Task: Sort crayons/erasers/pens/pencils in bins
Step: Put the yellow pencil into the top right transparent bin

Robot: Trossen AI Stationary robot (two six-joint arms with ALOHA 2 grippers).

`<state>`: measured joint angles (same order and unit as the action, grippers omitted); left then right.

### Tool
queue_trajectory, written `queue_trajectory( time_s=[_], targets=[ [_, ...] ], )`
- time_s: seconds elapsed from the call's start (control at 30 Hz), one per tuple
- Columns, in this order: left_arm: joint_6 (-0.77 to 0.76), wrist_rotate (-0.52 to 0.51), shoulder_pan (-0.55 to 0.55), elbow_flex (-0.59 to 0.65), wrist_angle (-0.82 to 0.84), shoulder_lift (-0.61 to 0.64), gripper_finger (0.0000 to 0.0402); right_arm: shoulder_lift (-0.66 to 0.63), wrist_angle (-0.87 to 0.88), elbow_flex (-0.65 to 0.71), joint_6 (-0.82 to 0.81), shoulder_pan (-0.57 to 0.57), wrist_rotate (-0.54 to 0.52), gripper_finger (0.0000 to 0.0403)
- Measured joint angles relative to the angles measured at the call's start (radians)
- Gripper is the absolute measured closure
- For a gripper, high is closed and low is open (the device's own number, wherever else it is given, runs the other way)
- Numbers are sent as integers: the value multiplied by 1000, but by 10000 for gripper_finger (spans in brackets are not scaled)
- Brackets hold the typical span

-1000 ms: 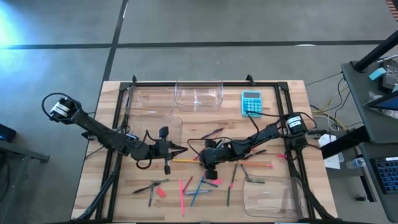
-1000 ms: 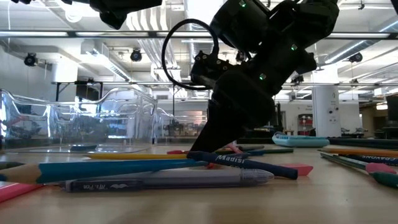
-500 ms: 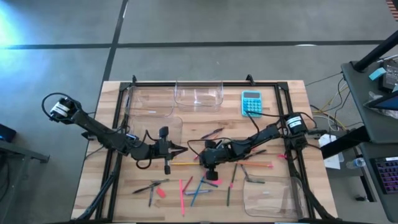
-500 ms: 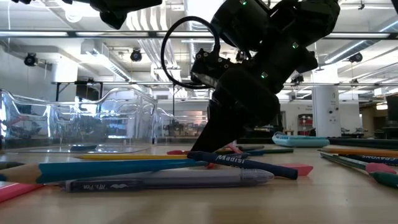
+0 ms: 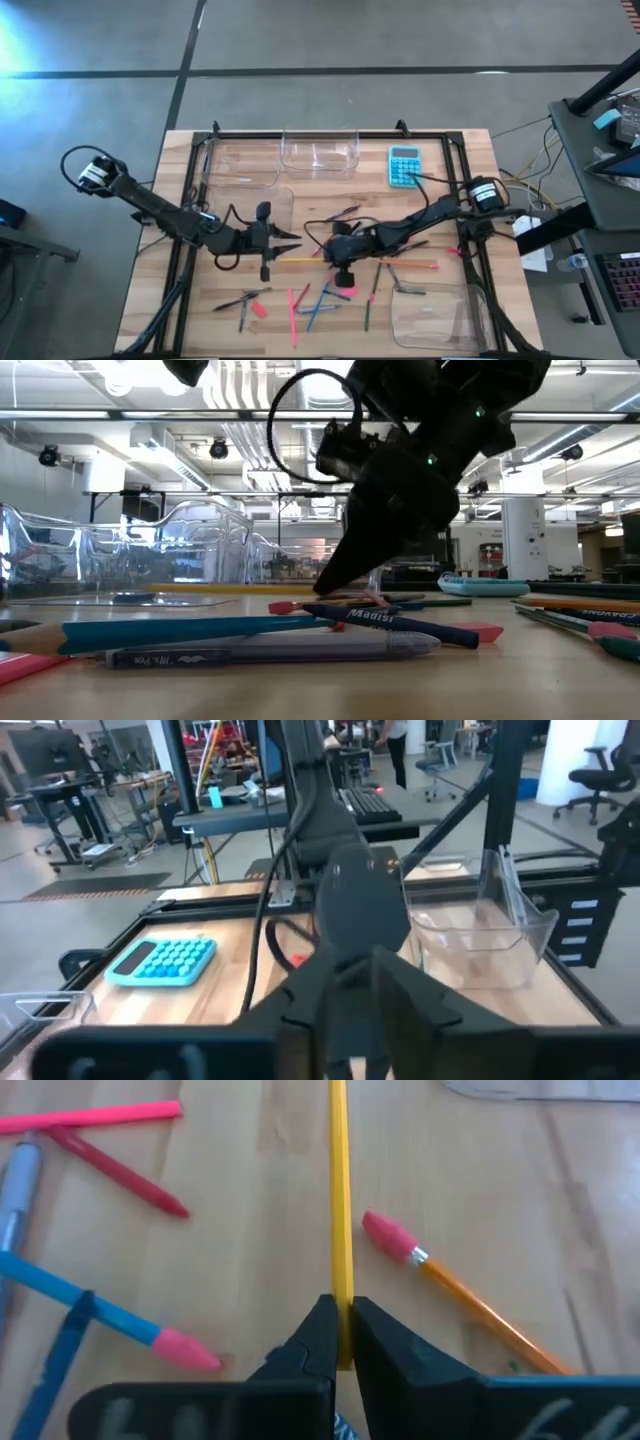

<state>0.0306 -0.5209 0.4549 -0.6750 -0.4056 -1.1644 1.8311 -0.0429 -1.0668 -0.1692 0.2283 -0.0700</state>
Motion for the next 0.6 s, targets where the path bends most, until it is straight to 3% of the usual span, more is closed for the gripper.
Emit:
queue_trajectory(
  time_s=[0.3,0.6],
  targets=[
    [-27,4,0,-14,84,23,246,-96,43,0,10,23,21,390],
    [-46,3,0,-44,160,123,234,-317,51,79,55,-4,22,390]
  ],
)
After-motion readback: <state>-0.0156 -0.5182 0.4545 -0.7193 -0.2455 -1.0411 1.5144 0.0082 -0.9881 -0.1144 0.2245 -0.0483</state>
